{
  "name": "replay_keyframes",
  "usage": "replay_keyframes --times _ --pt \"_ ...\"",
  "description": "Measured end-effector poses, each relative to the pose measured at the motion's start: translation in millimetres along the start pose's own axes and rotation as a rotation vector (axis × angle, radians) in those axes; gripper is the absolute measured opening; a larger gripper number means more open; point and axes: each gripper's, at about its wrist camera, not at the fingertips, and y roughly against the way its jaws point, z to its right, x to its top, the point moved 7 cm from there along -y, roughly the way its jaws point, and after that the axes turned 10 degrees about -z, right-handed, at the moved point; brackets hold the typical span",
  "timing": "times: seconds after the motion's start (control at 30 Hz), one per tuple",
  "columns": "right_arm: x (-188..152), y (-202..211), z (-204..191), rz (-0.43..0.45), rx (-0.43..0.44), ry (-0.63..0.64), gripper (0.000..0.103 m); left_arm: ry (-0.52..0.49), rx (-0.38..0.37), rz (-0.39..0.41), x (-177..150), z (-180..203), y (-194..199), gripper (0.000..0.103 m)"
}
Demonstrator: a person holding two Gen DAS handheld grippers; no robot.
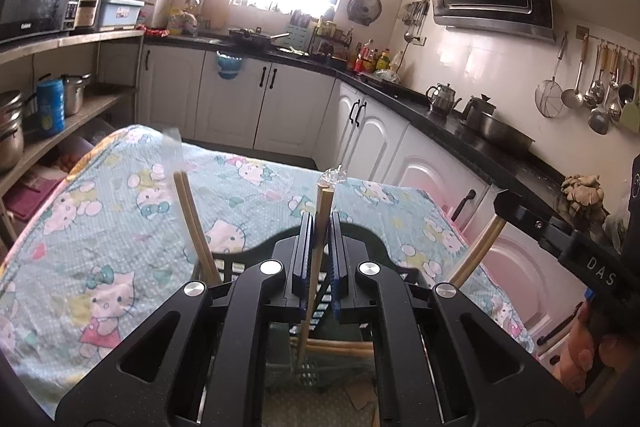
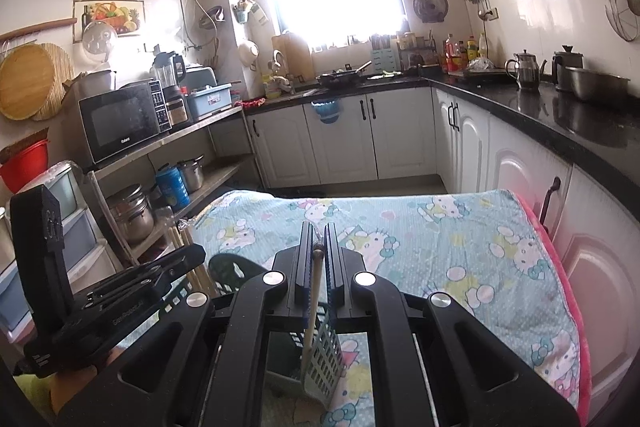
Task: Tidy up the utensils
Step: 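Lower the chopsticks into the caddy and open the left gripper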
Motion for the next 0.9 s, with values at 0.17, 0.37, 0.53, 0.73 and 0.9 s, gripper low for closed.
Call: replay_keyframes --times 0.17,0.37,0.53,0.73,0.9 --pt "-9.1 2.8 1.9 -0.025 0.015 -0.001 0.007 0.014 0.004 -0.011 -6.4 -5.3 0.8 0.002" --pt "-17.9 6.9 1.7 -0.05 0.027 -0.01 0.019 0.031 0.013 -0.018 -8.5 -12.3 4.5 0.005" --pt "-24.4 10.0 1.9 -0.07 0.031 -0.016 0.022 0.034 0.019 -0.02 -10.9 -13.3 10.0 0.009" --pt "-28.5 17.1 2.1 -0.078 0.033 -0.014 0.03 0.035 0.024 -0.023 -13.9 -16.4 18.7 0.017" --pt "-34.4 21.9 2.2 -0.095 0.031 -0.012 0.033 0.028 0.026 -0.028 -17.1 -16.5 28.7 0.027"
